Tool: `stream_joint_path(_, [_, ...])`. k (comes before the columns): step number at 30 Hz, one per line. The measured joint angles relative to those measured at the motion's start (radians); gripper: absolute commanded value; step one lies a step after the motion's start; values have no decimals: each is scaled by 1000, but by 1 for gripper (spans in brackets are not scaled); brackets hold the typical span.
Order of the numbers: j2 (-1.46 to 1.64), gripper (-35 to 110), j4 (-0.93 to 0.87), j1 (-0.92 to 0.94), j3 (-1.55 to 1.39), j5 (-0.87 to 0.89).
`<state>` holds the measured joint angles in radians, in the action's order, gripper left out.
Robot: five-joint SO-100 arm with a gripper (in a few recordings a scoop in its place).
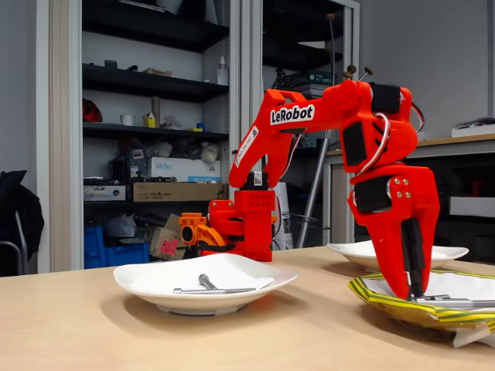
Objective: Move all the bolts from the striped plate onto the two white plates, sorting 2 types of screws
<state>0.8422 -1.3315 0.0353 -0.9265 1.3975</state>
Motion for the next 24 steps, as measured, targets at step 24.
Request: stream_joint_path(24, [-12,0,-95,40,80,-144])
